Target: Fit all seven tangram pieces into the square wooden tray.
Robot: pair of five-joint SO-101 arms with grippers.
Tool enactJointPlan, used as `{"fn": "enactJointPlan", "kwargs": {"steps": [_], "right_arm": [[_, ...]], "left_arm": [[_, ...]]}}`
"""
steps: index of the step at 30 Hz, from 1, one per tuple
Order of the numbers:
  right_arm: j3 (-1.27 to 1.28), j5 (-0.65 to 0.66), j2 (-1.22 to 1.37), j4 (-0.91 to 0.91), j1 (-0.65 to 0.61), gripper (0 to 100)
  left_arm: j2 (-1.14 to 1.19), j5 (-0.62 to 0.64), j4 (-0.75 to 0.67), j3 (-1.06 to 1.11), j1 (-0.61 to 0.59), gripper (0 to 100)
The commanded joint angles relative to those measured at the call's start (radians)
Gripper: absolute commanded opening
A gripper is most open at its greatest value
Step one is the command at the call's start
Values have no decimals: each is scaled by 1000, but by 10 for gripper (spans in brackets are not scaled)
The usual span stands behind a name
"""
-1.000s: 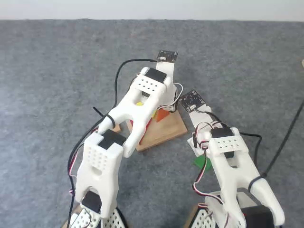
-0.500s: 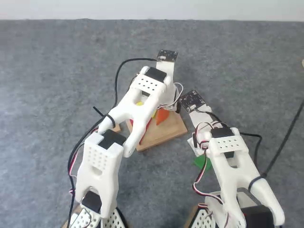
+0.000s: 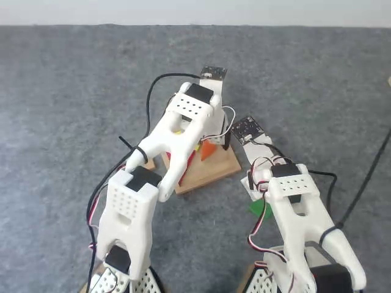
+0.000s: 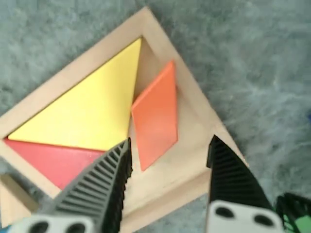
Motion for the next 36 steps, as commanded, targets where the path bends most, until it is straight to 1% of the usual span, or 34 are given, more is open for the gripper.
{"fn": "enactJointPlan", "kwargs": {"steps": [1,10,14,20,24,30,36], "right_arm": [[-9,8,-36,-16,-5,28],[-9,8,-36,-16,-5,28],[-9,8,-36,-18,-7,28],[-9,8,-36,-18,-7,28],[-9,8,-36,-18,-7,28],[-9,8,-36,-18,-7,28],[-9,8,-36,-18,-7,28]], "left_arm": [[-9,5,29,-38,-8,244],[-8,6,-89,88,2,244],[-8,6,-98,88,26,244],[-9,11,-126,87,98,244],[-9,11,-137,87,98,244],[-18,11,-98,85,112,243],[-6,5,-190,90,110,243]]}}
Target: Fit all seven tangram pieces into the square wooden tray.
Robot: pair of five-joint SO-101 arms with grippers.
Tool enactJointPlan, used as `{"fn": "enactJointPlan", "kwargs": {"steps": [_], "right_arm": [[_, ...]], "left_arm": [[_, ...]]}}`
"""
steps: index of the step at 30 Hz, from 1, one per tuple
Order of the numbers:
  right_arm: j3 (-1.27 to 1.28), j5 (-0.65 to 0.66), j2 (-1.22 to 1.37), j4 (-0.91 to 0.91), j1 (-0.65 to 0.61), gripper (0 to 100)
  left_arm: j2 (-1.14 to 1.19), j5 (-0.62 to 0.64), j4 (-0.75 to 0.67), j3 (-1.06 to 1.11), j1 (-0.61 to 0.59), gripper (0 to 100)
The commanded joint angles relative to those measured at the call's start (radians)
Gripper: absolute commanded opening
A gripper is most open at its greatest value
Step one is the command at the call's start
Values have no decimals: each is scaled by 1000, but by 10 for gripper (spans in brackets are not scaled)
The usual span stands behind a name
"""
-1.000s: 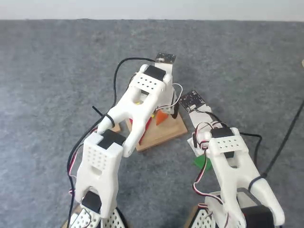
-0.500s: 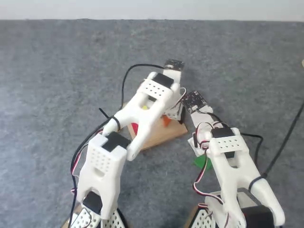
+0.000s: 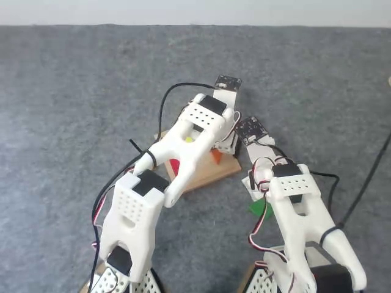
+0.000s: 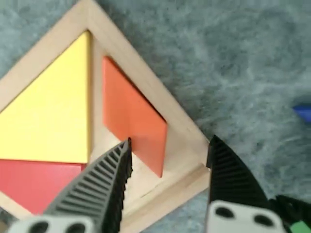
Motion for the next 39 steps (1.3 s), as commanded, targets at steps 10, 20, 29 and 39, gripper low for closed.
{"fn": "enactJointPlan", "kwargs": {"steps": [10,20,29,39], "right_arm": [[-11,11,-36,-18,-15,28],[-11,11,-36,-18,-15,28],[-9,11,-36,-15,-13,28],[-9,12,-38,-15,-8,28]], "left_arm": [[123,-52,-15,-180,-48,243],[270,-152,308,-645,-137,243],[103,-270,411,-788,-275,243],[-459,-519,393,-5,-531,243]]}}
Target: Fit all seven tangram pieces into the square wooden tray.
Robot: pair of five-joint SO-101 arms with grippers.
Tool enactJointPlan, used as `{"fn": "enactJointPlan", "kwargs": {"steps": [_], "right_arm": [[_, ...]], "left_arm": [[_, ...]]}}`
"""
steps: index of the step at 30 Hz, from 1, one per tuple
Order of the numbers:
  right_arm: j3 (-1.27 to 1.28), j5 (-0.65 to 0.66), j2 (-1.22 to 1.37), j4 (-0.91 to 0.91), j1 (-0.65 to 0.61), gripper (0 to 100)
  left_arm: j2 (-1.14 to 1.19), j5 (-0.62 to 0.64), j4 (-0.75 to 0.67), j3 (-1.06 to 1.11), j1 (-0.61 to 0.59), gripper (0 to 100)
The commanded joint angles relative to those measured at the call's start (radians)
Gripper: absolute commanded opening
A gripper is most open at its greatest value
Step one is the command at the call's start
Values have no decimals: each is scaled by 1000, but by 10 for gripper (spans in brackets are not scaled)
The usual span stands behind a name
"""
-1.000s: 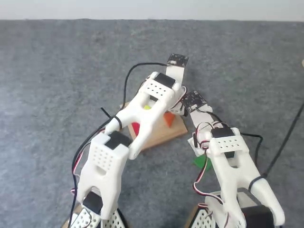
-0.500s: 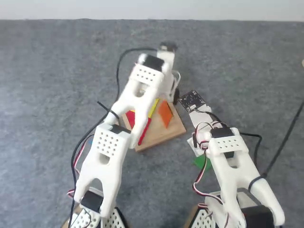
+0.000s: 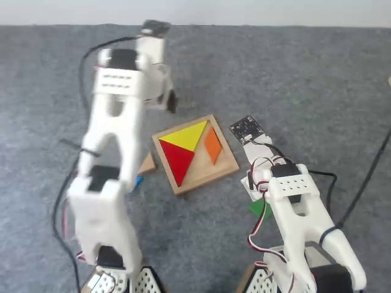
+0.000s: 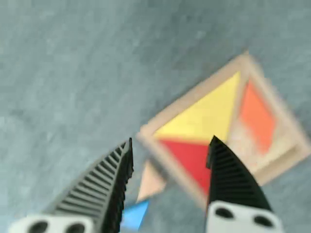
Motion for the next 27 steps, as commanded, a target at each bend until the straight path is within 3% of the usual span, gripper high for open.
{"fn": "enactJointPlan", "kwargs": {"steps": [1,5,11,14,18,24,27], "right_arm": [[-8,11,-38,-16,1,28],[-8,11,-38,-15,1,28],[-9,11,-36,-7,-4,28],[-20,12,-44,16,-5,28],[-89,34,-42,107,-5,28],[-103,12,-38,111,5,28],[-106,23,-45,119,82,28]], "left_arm": [[-299,-98,5,318,-71,243],[-546,-141,-166,694,-167,244],[-819,-135,-531,1216,-262,245],[-891,-77,-689,1386,-273,245],[-899,-43,-790,1454,-307,245],[-819,-75,-801,1449,-313,245],[-792,-75,-802,1449,-311,245]]}}
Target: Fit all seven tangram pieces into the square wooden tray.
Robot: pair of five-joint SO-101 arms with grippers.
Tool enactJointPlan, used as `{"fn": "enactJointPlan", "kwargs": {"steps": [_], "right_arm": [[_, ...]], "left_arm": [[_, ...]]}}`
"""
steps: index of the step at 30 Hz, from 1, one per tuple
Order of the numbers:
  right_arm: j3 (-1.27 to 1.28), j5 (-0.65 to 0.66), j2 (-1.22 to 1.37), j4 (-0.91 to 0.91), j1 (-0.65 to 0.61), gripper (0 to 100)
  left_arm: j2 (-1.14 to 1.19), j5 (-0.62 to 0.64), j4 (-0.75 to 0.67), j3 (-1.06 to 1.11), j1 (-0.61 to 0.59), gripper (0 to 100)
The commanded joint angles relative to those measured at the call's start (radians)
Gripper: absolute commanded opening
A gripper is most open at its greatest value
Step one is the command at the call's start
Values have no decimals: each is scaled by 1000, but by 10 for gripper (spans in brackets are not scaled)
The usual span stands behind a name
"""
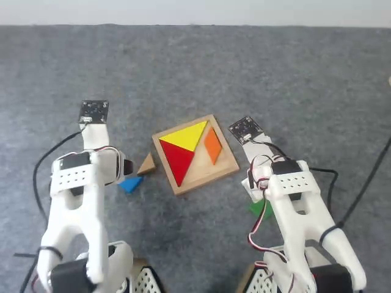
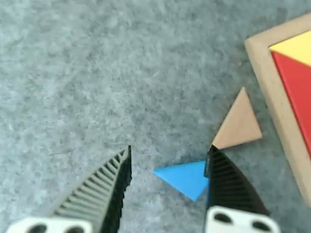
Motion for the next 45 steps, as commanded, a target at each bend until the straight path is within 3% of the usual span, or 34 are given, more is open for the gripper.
{"fn": "enactJointPlan", "kwargs": {"steps": [1,6,11,15,25,31,39,45], "right_arm": [[-75,21,-44,8,124,28],[-242,94,-35,76,331,62],[-365,189,-33,197,349,182],[-356,193,-5,206,277,202],[-290,216,259,395,-76,202],[-72,221,102,283,-85,203],[-11,218,7,282,-88,213],[9,181,7,275,-168,335]], "left_arm": [[14,-6,-31,-4,-3,245],[51,-6,-74,-1,-2,245],[83,-6,-98,-4,-3,245],[104,-6,-109,-4,-5,244],[118,-6,-109,-2,-3,244],[118,-8,-109,-2,0,244],[120,-6,-109,-2,0,244],[120,-6,-109,-1,0,244]]}}
